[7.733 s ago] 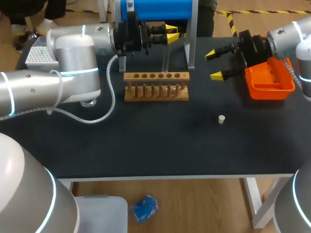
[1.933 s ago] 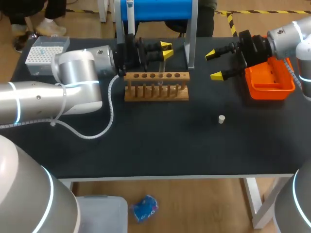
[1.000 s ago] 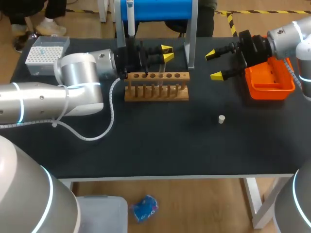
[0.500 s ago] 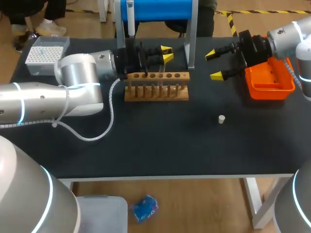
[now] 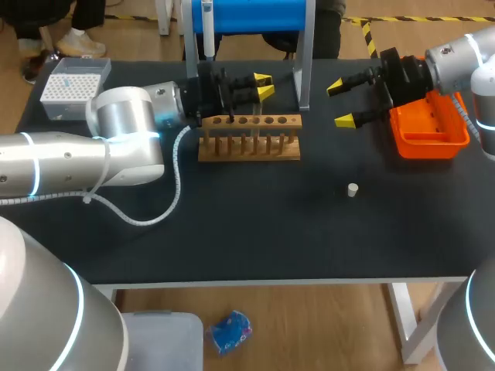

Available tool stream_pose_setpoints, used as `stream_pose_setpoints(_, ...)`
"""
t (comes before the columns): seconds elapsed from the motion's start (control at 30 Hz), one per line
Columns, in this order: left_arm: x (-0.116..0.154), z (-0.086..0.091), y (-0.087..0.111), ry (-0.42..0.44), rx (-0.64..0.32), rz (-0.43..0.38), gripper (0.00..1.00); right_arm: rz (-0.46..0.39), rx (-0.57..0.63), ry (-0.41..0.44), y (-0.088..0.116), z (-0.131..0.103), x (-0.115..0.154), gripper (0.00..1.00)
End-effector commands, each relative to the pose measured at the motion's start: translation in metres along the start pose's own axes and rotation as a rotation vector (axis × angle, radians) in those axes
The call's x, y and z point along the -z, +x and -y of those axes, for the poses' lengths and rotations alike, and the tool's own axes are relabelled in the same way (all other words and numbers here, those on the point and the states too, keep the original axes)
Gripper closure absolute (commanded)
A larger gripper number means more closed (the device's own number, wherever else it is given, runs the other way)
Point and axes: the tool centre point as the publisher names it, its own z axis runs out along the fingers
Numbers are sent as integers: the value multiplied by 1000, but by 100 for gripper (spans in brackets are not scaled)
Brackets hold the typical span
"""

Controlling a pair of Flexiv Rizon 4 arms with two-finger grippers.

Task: Invert the test tube, pick up the pipette, mount the tip to pipette, aspirate from beaker and dispense into the tube, eject the tip, return the pipette, and cap with the stopper.

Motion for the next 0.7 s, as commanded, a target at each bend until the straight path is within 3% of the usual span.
stream_pose_setpoints(0.03,2,-5,-2,2,0,-1,100,-1,1,0,0,0,1,0)
stream_pose_setpoints(0.27,3,-8,-1,5,12,-2,100,-1,1,0,0,0,1,0)
stream_pose_setpoints(0.3,3,-7,-2,5,10,-3,79,-1,1,0,0,0,1,0)
stream_pose_setpoints(0.33,3,-6,-2,2,7,7,0,-1,1,0,0,0,1,0)
stream_pose_setpoints(0.7,14,20,-12,-66,-38,-22,0,-1,1,0,0,0,1,0)
